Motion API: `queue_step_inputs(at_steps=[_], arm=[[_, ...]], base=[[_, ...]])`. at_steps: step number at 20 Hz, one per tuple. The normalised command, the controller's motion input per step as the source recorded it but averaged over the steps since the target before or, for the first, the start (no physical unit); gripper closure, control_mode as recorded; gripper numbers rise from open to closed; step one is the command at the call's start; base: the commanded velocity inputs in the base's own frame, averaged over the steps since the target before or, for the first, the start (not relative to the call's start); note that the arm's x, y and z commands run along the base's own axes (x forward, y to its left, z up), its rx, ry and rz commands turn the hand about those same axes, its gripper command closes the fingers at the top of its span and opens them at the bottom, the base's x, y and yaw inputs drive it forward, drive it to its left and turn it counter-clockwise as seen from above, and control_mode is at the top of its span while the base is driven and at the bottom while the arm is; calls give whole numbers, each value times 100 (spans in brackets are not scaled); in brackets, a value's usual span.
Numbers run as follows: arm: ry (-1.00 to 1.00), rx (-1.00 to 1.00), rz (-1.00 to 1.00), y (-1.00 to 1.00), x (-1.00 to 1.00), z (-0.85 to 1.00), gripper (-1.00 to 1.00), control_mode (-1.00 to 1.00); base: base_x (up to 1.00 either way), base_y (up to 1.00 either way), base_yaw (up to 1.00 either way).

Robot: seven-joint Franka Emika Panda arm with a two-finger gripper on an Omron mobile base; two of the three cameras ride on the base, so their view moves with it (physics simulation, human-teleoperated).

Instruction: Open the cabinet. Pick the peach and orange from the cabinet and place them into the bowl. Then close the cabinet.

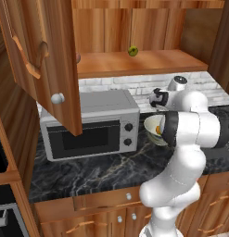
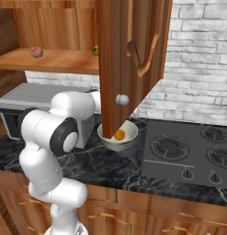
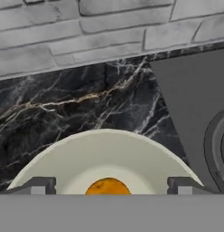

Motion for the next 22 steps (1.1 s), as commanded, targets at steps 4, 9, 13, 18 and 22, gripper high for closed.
queue_step_inputs(at_steps=[4,9,13,18,22], arm=[[-21,0,-1,12,-84,100,-100,-100],[-23,0,0,50,-100,100,-100,-100],[-20,-3,2,71,-99,100,-100,-100],[-17,-2,4,59,-90,100,-100,-100],[-16,-1,14,54,-85,100,-100,-100]], base=[[0,0,0],[0,0,0],[0,0,0],[0,0,0],[0,0,0]])
